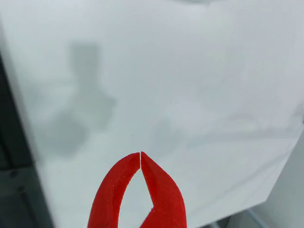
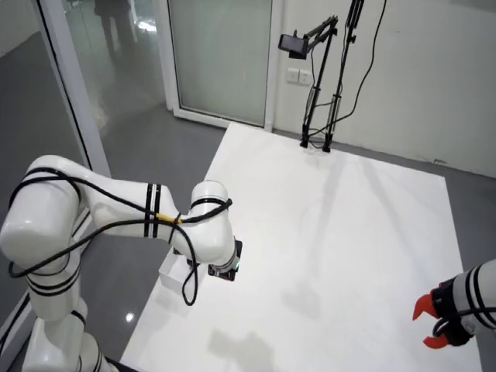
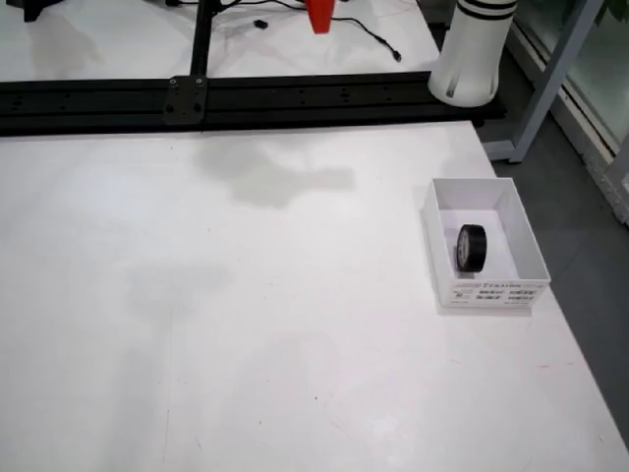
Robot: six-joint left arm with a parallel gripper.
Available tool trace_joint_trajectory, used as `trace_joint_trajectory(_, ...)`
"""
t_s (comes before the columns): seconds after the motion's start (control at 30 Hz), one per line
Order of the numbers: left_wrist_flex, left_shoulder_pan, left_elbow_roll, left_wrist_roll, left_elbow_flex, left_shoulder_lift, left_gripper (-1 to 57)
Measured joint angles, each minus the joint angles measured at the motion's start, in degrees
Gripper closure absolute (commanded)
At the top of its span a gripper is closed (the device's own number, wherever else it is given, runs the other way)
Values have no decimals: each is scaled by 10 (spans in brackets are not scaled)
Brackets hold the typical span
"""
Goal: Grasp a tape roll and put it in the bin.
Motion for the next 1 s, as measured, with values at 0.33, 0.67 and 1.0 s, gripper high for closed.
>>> trace_joint_trajectory(0.33,2,-56,-33,16,-1,-52,568)
trace_joint_trajectory(0.67,4,-54,-65,24,-1,-85,568)
trace_joint_trajectory(1.0,5,5,-73,27,-1,-102,568)
